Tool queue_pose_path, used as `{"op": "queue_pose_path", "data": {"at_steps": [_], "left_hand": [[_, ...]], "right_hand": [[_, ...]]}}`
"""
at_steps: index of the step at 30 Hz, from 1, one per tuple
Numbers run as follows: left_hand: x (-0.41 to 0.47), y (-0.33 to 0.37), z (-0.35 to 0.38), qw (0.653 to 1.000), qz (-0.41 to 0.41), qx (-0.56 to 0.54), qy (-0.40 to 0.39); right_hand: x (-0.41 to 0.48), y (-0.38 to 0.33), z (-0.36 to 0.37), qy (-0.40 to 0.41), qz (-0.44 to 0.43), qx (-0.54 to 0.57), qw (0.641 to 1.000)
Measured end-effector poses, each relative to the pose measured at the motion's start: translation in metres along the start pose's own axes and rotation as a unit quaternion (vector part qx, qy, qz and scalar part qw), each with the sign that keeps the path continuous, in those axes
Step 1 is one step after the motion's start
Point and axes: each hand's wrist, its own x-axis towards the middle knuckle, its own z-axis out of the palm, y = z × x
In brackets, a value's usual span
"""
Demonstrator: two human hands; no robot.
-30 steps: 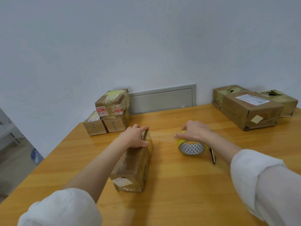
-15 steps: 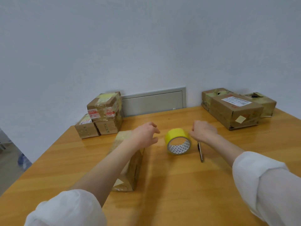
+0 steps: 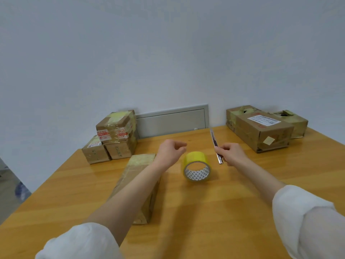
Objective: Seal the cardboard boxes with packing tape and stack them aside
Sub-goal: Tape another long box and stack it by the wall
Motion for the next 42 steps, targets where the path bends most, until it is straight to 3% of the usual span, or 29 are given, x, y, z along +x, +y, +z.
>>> {"op": "queue_pose_path", "data": {"at_steps": [4, 8, 10, 11, 13, 15, 17, 21, 25, 31, 37, 42], "left_hand": [[0.001, 0.018, -0.001, 0.972, -0.074, -0.219, -0.042], [-0.006, 0.024, 0.000, 0.913, -0.113, -0.380, -0.098], [-0.010, 0.023, -0.006, 0.898, -0.109, -0.419, -0.084], [-0.011, 0.021, -0.011, 0.898, -0.106, -0.423, -0.062], [-0.010, 0.014, -0.029, 0.925, -0.091, -0.369, 0.004], [-0.009, 0.003, -0.049, 0.975, -0.060, -0.201, 0.073], [-0.014, -0.009, -0.060, 0.994, -0.035, -0.022, 0.098], [-0.026, -0.027, -0.049, 0.990, -0.065, 0.125, 0.008], [-0.032, -0.048, -0.047, 0.987, -0.105, 0.120, -0.034], [-0.030, -0.059, -0.048, 0.986, -0.104, 0.105, -0.079], [-0.027, -0.065, -0.045, 0.979, -0.078, 0.166, -0.087], [-0.027, -0.069, -0.042, 0.971, -0.055, 0.218, -0.076]], "right_hand": [[-0.014, -0.028, 0.007, -0.143, -0.014, 0.149, 0.978], [-0.024, -0.039, 0.026, -0.273, 0.027, 0.251, 0.928], [-0.027, -0.045, 0.036, -0.278, 0.032, 0.252, 0.926], [-0.027, -0.048, 0.040, -0.245, 0.013, 0.211, 0.946], [-0.021, -0.053, 0.045, -0.113, -0.072, 0.053, 0.989], [-0.013, -0.056, 0.045, 0.004, -0.153, -0.122, 0.981], [-0.005, -0.060, 0.048, -0.006, -0.169, -0.258, 0.951], [0.009, -0.065, 0.072, -0.143, -0.130, -0.425, 0.884], [0.014, -0.071, 0.081, -0.188, -0.129, -0.474, 0.851], [0.013, -0.069, 0.065, -0.283, -0.095, -0.398, 0.868], [-0.002, -0.062, 0.067, -0.158, -0.091, -0.456, 0.871], [-0.007, -0.060, 0.073, -0.115, -0.074, -0.460, 0.877]]}}
